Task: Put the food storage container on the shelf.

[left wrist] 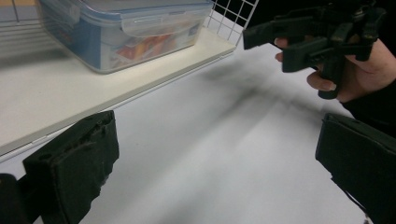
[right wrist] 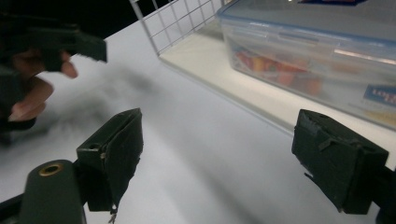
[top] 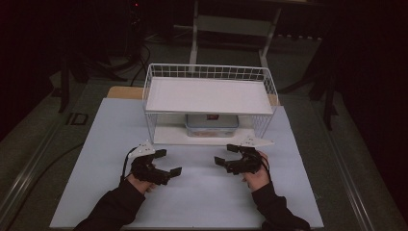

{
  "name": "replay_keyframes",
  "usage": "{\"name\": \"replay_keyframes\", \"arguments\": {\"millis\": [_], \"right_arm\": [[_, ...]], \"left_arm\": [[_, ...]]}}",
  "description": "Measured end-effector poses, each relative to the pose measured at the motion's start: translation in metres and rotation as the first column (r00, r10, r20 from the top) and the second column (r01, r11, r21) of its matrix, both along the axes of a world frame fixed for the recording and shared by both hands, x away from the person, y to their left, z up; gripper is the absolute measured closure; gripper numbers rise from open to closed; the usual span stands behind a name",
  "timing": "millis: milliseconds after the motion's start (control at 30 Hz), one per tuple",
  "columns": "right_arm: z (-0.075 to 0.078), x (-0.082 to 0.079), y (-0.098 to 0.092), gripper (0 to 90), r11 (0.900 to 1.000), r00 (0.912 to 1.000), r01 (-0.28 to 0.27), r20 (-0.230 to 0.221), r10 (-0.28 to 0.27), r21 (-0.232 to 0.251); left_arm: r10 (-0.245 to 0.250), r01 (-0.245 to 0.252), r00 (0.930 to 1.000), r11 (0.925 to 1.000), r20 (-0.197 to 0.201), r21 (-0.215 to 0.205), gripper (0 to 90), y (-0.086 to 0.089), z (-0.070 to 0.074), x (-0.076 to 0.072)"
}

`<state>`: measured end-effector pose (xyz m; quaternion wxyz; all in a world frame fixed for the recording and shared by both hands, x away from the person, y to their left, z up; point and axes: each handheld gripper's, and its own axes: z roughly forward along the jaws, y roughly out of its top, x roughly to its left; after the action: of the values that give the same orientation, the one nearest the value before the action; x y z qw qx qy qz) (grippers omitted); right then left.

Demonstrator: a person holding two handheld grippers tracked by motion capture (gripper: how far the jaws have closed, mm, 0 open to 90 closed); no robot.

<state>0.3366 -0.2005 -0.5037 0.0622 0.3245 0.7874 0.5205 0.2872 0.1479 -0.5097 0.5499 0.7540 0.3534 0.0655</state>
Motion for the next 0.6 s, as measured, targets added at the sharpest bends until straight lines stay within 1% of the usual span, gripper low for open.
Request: {"name": "replay_keyframes", "arguments": {"millis": [33,100,133,233,267,333,400,433,533,600], "right_arm": [[-0.001,-0.002,-0.002,15.3,1.000,1.0000,-0.002,0.001,0.002,-0.006],[-0.002,-0.008,-0.007,15.2,1.000,0.9999,-0.015,-0.002,0.015,0.000],[-0.003,-0.010,-0.009,15.3,1.000,0.9998,-0.017,-0.006,0.017,-0.006],[-0.003,-0.019,-0.015,15.3,1.000,0.9999,-0.012,-0.007,0.012,-0.018],[-0.004,-0.022,-0.017,15.5,1.000,1.0000,-0.005,-0.006,0.005,-0.023],[-0.004,-0.027,-0.020,15.5,0.999,1.0000,-0.008,0.004,0.008,-0.033],[-0.003,-0.032,-0.023,15.5,0.999,0.9998,-0.002,0.018,0.003,-0.051],[-0.003,-0.034,-0.025,15.5,0.999,0.9999,-0.001,0.017,0.002,-0.054],[-0.007,-0.038,-0.028,15.5,0.997,0.9999,0.011,0.012,-0.011,-0.078],[-0.009,-0.037,-0.029,15.5,0.997,0.9999,0.009,0.007,-0.009,-0.083]], "left_arm": [[-0.002,0.002,1.0000,1.0000,0.000,0.000,0.0,0.000,0.000,0.000],[-0.004,0.004,1.0000,1.0000,0.003,0.002,0.0,0.000,0.000,0.000],[-0.005,0.005,1.0000,1.0000,0.005,0.002,0.0,0.000,0.000,-0.001],[-0.007,0.007,0.9999,1.0000,0.010,-0.001,0.0,-0.001,0.001,-0.001],[-0.010,0.010,0.9998,0.9999,0.014,0.003,0.0,-0.001,0.001,-0.002],[-0.012,0.012,0.9997,0.9998,0.019,0.013,0.0,-0.001,0.000,-0.002],[-0.018,0.018,0.9997,0.9998,0.019,0.012,0.0,-0.002,0.000,-0.002],[-0.019,0.019,0.9996,0.9997,0.019,0.015,0.0,-0.002,0.000,-0.002],[-0.023,0.022,0.9994,0.9997,0.025,0.014,0.0,-0.003,0.000,-0.003],[-0.022,0.021,0.9992,0.9997,0.034,0.010,0.0,-0.003,0.000,-0.003]]}}
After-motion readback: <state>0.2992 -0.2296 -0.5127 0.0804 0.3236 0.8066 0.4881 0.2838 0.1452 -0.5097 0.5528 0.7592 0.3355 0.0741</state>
